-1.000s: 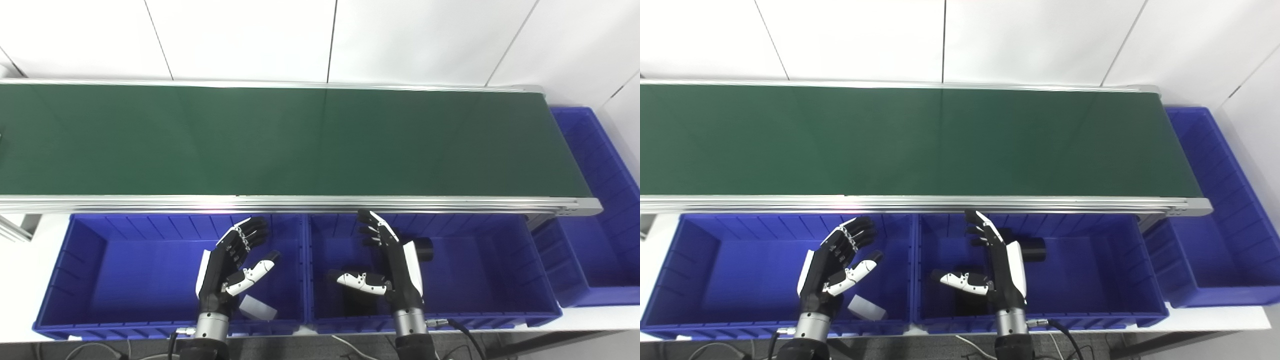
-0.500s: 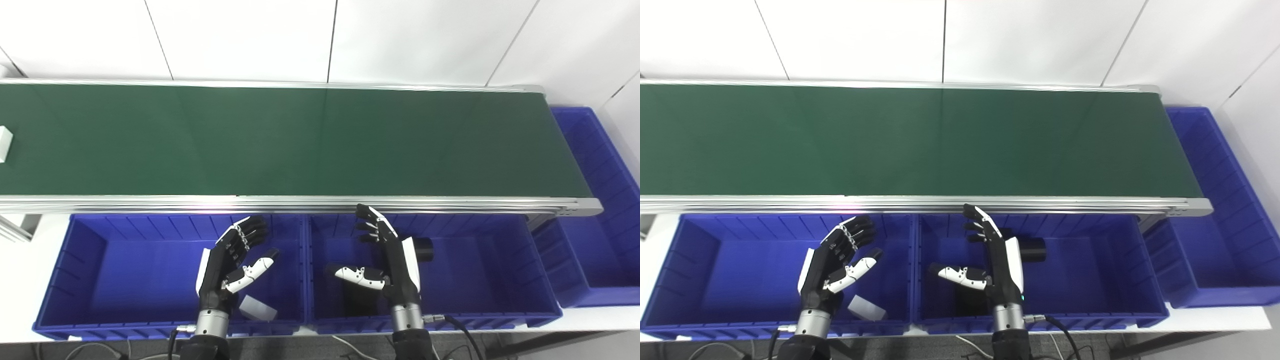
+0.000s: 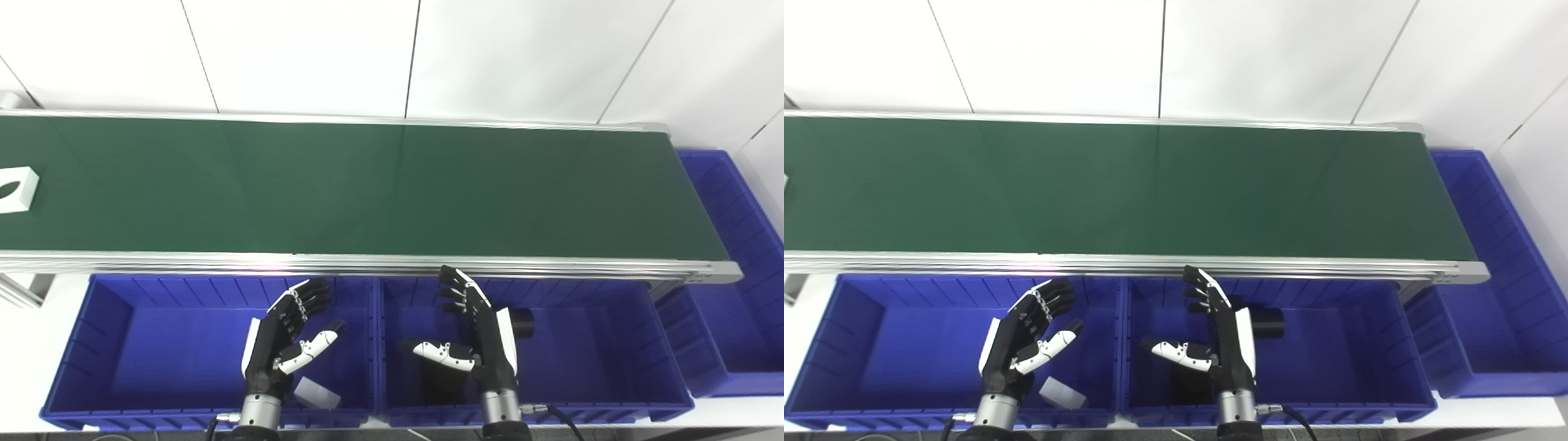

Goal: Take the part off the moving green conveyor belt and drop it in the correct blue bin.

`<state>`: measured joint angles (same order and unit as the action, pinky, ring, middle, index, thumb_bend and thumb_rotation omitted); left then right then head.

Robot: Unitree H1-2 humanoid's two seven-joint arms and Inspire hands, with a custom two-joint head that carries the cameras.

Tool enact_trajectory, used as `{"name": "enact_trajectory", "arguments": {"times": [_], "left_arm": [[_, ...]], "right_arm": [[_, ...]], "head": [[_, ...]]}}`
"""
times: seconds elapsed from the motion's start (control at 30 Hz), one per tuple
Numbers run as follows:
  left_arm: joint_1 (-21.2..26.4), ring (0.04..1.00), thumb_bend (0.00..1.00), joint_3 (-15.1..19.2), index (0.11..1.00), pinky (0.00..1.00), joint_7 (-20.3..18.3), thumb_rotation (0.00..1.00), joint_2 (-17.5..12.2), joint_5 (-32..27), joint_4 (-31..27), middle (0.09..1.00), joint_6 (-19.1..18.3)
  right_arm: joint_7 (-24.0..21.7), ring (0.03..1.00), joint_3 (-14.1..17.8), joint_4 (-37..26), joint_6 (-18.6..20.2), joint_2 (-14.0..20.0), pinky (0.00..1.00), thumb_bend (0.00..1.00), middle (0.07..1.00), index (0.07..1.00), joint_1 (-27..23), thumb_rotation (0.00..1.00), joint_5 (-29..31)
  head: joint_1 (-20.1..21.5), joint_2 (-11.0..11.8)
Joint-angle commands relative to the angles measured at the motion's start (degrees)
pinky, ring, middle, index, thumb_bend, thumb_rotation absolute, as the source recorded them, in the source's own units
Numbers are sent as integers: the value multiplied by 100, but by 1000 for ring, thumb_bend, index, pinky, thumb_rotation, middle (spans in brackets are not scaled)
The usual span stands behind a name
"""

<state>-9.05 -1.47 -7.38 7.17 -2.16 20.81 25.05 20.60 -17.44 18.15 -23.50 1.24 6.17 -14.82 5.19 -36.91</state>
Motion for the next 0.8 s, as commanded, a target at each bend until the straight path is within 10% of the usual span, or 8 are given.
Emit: {"name": "enact_trajectory", "arguments": {"times": [0.0,0.47,0.77], "left_arm": [[76,723,556,16,719,758,-14,0,21,-25,-103,735,187],[3,728,599,-14,712,756,-86,0,46,-42,-138,735,187],[18,680,648,-132,695,686,52,0,210,75,22,701,187]], "right_arm": [[16,739,-34,-74,-339,-27,649,702,794,816,-48,80,8],[125,742,-76,-86,-341,36,634,688,798,817,1,85,-67],[124,755,-185,-23,-341,337,644,665,804,827,-24,45,197]], "head": [[-4,5],[-377,39],[-1625,417]]}}
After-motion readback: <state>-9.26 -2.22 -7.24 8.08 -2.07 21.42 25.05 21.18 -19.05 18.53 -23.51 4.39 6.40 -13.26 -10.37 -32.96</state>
